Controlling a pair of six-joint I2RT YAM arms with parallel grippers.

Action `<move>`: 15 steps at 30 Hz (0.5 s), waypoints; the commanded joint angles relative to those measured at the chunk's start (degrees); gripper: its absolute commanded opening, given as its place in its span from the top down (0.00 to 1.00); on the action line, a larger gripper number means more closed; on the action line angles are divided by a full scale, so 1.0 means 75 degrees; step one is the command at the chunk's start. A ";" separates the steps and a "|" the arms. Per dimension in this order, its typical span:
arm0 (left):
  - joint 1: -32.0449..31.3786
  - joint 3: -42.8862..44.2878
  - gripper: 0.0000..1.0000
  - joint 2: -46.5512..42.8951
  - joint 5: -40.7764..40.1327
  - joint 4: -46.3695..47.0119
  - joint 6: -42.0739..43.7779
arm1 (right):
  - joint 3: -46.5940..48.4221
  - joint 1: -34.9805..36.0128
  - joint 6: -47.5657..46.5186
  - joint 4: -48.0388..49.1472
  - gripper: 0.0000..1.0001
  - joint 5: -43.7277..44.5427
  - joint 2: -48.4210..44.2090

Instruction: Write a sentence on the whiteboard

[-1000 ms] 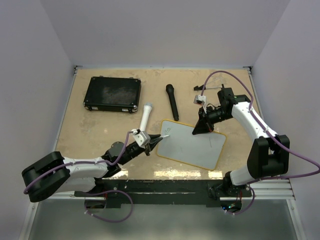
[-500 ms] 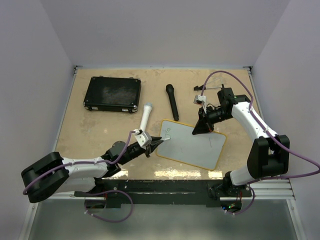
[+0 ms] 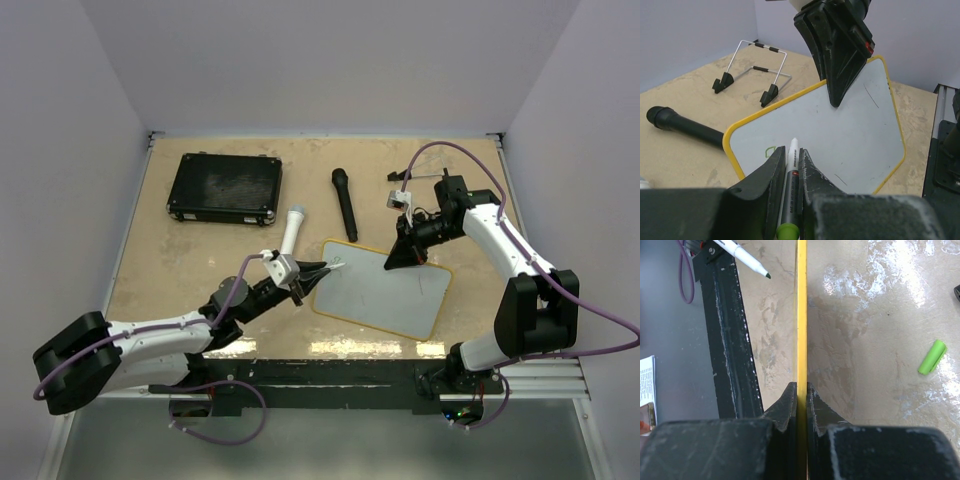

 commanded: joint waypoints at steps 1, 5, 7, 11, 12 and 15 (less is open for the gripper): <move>0.0027 0.0472 1.00 0.0337 0.0058 0.0207 -0.0086 | 0.0168 0.0028 -0.0512 0.0283 1.00 -0.0206 -0.0111; 0.0027 0.0542 1.00 0.0525 0.0047 0.0149 -0.0063 | 0.0156 0.0027 -0.0501 0.0295 1.00 -0.0195 -0.0135; 0.0027 0.0530 1.00 0.0525 0.0012 0.0090 -0.0051 | 0.0144 0.0028 -0.0512 0.0283 1.00 -0.0206 -0.0111; 0.0027 0.0425 1.00 0.0455 -0.0035 0.0067 -0.0051 | 0.0156 0.0039 -0.0512 0.0295 1.00 -0.0206 -0.0076; 0.0027 0.0413 1.00 0.0443 -0.0035 0.0067 -0.0063 | 0.0179 0.0028 -0.0512 0.0295 1.00 -0.0206 -0.0076; 0.0015 0.0355 1.00 0.0396 -0.0047 0.0055 -0.0086 | 0.0156 0.0039 -0.0524 0.0295 1.00 -0.0206 -0.0076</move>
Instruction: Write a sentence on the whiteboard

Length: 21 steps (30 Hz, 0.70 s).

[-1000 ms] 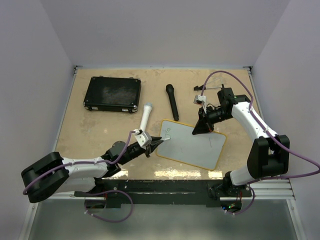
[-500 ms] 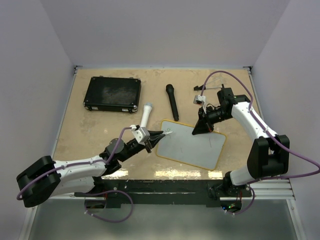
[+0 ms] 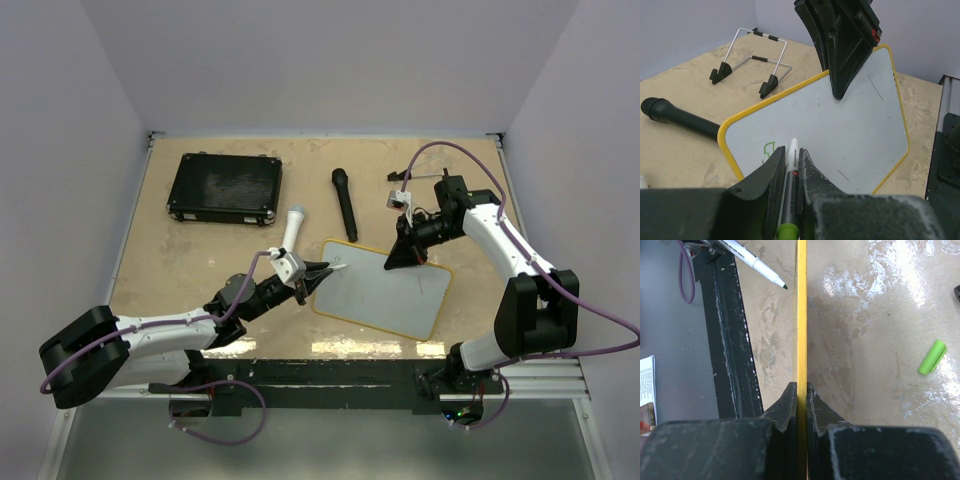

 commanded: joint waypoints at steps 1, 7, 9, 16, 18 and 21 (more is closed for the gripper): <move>0.0027 0.0092 1.00 -0.0157 -0.0027 0.0180 -0.0089 | 0.0168 0.0039 -0.0510 0.0298 1.00 -0.0206 -0.0088; 0.0027 -0.0013 1.00 -0.0380 -0.0073 0.0075 -0.0136 | 0.0156 0.0028 -0.0510 0.0298 1.00 -0.0206 -0.0100; 0.0027 -0.0025 1.00 -0.0439 -0.0062 0.0016 -0.0136 | 0.0168 0.0039 -0.0521 0.0274 1.00 -0.0206 -0.0100; 0.0027 -0.0130 1.00 -0.0685 -0.0073 -0.0078 -0.0113 | 0.0168 0.0028 -0.0509 0.0298 1.00 -0.0206 -0.0100; 0.0027 -0.0142 1.00 -0.0697 -0.0097 -0.0113 -0.0113 | 0.0168 0.0028 -0.0509 0.0298 1.00 -0.0206 -0.0099; 0.0027 -0.0177 1.00 -0.0744 -0.0143 -0.0136 -0.0124 | 0.0168 0.0028 -0.0521 0.0298 1.00 -0.0206 -0.0088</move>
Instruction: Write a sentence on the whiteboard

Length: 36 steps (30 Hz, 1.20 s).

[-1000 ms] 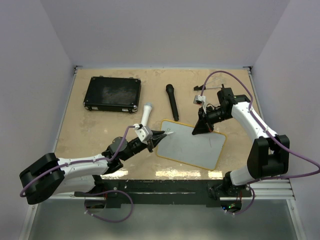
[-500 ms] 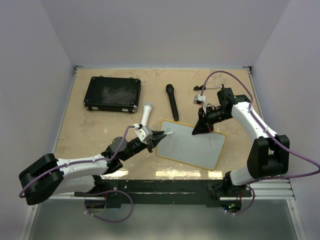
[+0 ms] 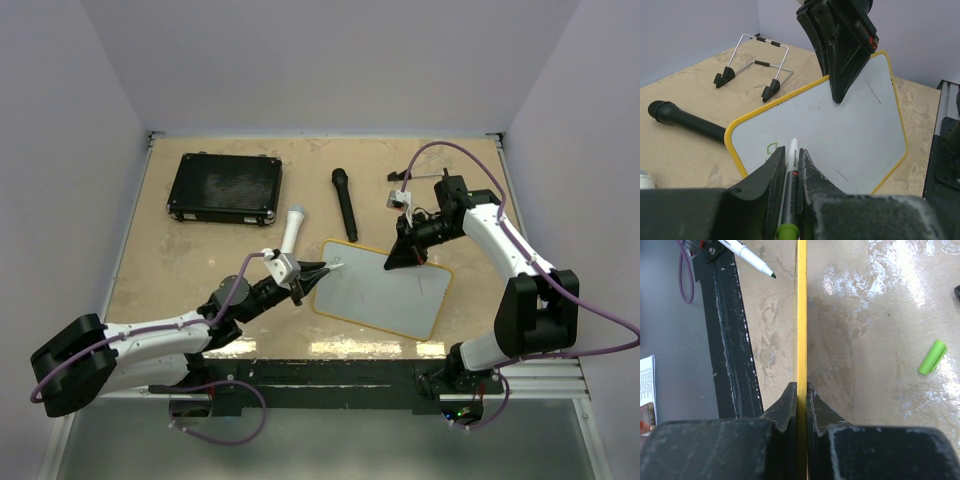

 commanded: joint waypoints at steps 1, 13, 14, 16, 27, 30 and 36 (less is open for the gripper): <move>0.0027 -0.0104 1.00 -0.0161 -0.0091 0.0213 -0.0121 | 0.0156 0.0028 -0.0504 0.0298 1.00 -0.0206 -0.0088; 0.0027 -0.0187 1.00 -0.0243 -0.0173 0.0307 -0.0122 | 0.0180 0.0028 -0.0527 0.0274 1.00 -0.0206 -0.0076; 0.0027 -0.0163 1.00 -0.0231 -0.0173 0.0342 -0.0110 | 0.0180 0.0028 -0.0527 0.0286 1.00 -0.0218 -0.0065; 0.0027 -0.0046 1.00 -0.0126 -0.0359 0.0413 -0.0063 | 0.0180 0.0028 -0.0527 0.0286 1.00 -0.0206 -0.0076; 0.0027 0.0212 1.00 0.0402 -0.0513 0.0506 0.0101 | 0.0168 0.0028 -0.0527 0.0274 1.00 -0.0206 -0.0100; 0.0027 0.0235 1.00 0.0402 -0.0490 0.0518 0.0113 | 0.0168 0.0028 -0.0515 0.0274 1.00 -0.0206 -0.0076; 0.0027 0.0317 1.00 0.0437 -0.0267 0.0659 0.0078 | 0.0168 0.0039 -0.0527 0.0274 1.00 -0.0206 -0.0088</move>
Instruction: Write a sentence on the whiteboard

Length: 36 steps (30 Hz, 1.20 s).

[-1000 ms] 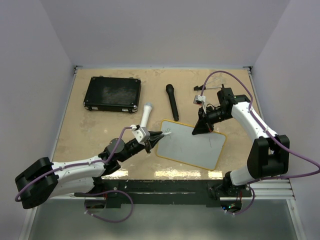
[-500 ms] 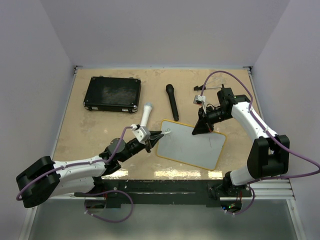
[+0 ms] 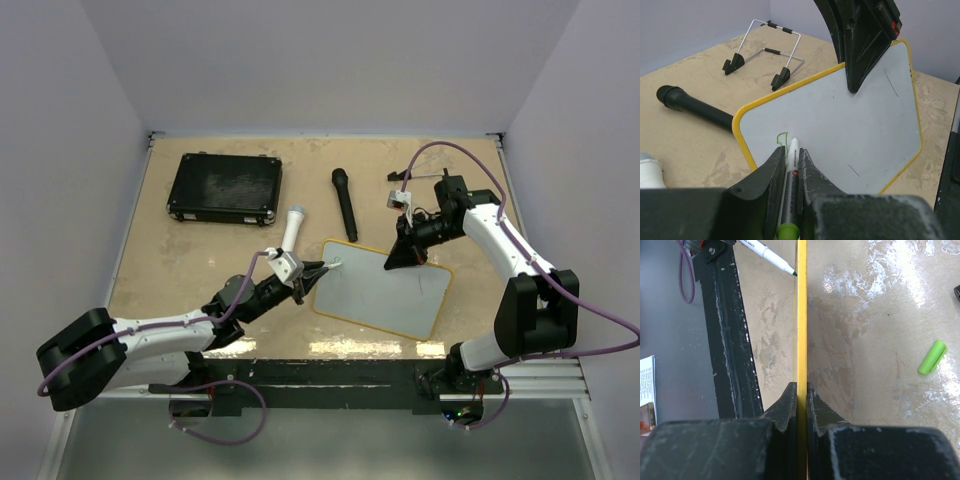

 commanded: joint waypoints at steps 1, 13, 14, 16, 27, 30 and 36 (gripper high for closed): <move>0.0027 0.0373 1.00 0.0049 0.0164 0.0551 0.0063 | 0.0168 0.0039 -0.0513 0.0277 1.00 -0.0204 -0.0099; 0.0027 0.0408 1.00 0.0412 0.0071 0.0352 0.0064 | 0.0145 0.0028 -0.0512 0.0277 1.00 -0.0204 -0.0135; 0.0027 0.0408 1.00 0.0436 0.0059 0.0271 0.0052 | 0.0144 0.0028 -0.0524 0.0289 1.00 -0.0204 -0.0123; 0.0027 0.0385 1.00 0.0436 0.0082 0.0200 0.0017 | 0.0156 0.0028 -0.0524 0.0289 1.00 -0.0204 -0.0111; 0.0027 0.0174 1.00 -0.0208 0.0375 0.0211 0.0004 | 0.0168 0.0027 -0.0524 0.0265 1.00 -0.0215 -0.0111; 0.0027 0.0162 1.00 -0.0244 0.0387 0.0083 0.0028 | 0.0180 0.0028 -0.0524 0.0254 1.00 -0.0215 -0.0100; 0.0027 0.0022 1.00 -0.0162 0.0329 -0.0058 -0.0042 | 0.0156 0.0027 -0.0536 0.0265 1.00 -0.0204 -0.0111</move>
